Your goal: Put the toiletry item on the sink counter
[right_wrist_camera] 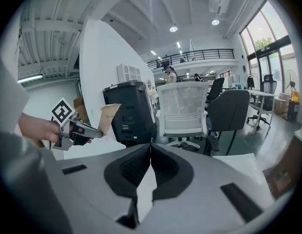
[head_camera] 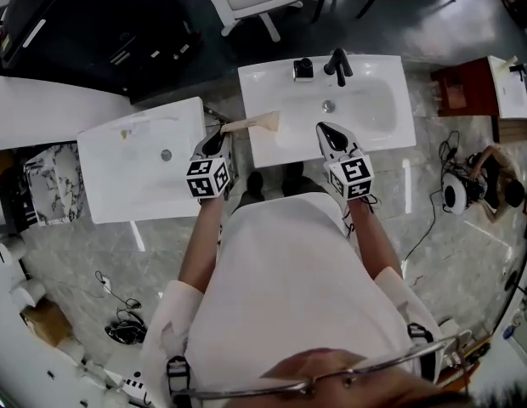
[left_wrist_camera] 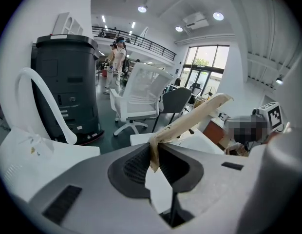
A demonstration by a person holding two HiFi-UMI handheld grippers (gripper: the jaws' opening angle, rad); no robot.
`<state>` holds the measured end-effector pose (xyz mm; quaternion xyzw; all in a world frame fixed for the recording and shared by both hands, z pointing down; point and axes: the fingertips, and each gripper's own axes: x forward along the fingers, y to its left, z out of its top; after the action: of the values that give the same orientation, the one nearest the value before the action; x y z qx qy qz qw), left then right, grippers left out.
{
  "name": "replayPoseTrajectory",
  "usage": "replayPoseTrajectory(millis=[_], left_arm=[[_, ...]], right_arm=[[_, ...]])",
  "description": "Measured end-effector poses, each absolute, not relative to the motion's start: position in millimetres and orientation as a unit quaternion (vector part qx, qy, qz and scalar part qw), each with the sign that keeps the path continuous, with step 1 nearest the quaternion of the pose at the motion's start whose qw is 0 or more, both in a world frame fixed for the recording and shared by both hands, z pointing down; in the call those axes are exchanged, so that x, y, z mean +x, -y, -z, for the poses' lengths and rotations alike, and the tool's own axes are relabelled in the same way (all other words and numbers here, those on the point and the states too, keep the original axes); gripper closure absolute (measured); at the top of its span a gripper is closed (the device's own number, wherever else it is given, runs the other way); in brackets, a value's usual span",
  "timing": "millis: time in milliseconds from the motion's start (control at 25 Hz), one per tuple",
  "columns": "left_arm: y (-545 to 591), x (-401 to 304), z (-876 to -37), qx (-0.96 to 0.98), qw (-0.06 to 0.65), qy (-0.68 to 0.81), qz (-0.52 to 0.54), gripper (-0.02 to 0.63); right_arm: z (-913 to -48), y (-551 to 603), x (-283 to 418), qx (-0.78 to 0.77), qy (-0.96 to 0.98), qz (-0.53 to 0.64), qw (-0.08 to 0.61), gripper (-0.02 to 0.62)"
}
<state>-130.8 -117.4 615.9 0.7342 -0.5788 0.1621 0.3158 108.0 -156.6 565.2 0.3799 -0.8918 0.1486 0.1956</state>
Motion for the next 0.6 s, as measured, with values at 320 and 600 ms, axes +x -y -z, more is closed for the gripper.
replayPoseTrajectory(millis=[320, 600], left_arm=[[140.7, -126.8, -627.2, 0.704, 0.331, 0.606, -0.168, 0.555], [158.3, -125.6, -650.1, 0.678, 0.341, 0.623, -0.186, 0.555]], right_arm=[[-588.1, 179.1, 98.5, 0.33, 0.907, -0.167, 0.202, 0.589], [-606.3, 199.0, 90.8, 0.292, 0.915, -0.181, 0.21, 0.589]])
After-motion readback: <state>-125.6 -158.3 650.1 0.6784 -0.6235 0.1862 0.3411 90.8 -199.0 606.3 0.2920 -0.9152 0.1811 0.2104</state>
